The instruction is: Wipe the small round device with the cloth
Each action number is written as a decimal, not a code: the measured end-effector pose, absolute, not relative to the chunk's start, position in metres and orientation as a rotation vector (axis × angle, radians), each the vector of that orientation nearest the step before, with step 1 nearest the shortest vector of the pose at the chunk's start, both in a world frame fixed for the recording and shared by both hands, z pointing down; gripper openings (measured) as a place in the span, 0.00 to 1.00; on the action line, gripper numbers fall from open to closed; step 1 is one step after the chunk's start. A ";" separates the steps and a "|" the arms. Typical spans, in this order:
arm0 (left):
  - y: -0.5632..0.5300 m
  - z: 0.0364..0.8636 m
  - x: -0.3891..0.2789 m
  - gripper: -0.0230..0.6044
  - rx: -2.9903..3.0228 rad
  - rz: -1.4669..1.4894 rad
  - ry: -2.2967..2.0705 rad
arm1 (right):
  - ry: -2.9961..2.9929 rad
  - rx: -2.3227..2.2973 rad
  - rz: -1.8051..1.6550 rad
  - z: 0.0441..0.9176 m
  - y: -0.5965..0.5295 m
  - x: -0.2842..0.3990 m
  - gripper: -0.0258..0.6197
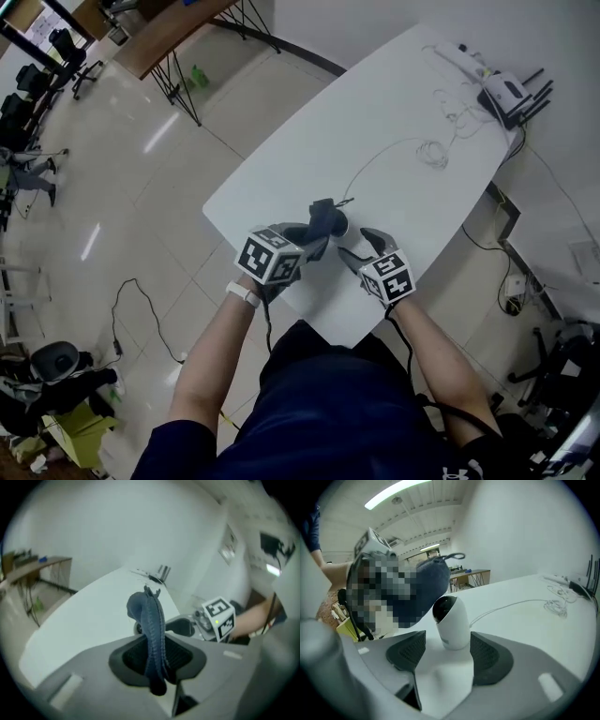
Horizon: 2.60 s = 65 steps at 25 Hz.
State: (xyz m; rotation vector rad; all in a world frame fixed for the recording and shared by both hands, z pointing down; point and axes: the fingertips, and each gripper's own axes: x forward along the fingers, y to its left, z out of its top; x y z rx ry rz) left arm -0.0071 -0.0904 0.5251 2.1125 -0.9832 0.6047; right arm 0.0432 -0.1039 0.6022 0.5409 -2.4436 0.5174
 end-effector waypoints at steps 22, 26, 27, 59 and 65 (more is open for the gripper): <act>-0.135 0.626 -0.022 0.18 2.100 1.028 -0.148 | -2.309 0.902 0.641 0.603 -0.088 0.038 0.51; -0.133 0.628 -0.015 0.18 2.133 1.091 -0.071 | -2.296 0.872 0.624 0.606 -0.088 0.032 0.51; -0.131 0.626 -0.015 0.18 2.145 1.104 -0.048 | -2.294 0.869 0.626 0.607 -0.089 0.031 0.51; -0.089 0.541 0.017 0.18 2.732 1.609 -0.559 | -2.344 0.717 0.629 0.615 -0.093 0.028 0.49; -0.142 0.538 -0.034 0.18 2.529 1.138 -0.638 | -2.352 0.751 0.690 0.610 -0.094 0.028 0.48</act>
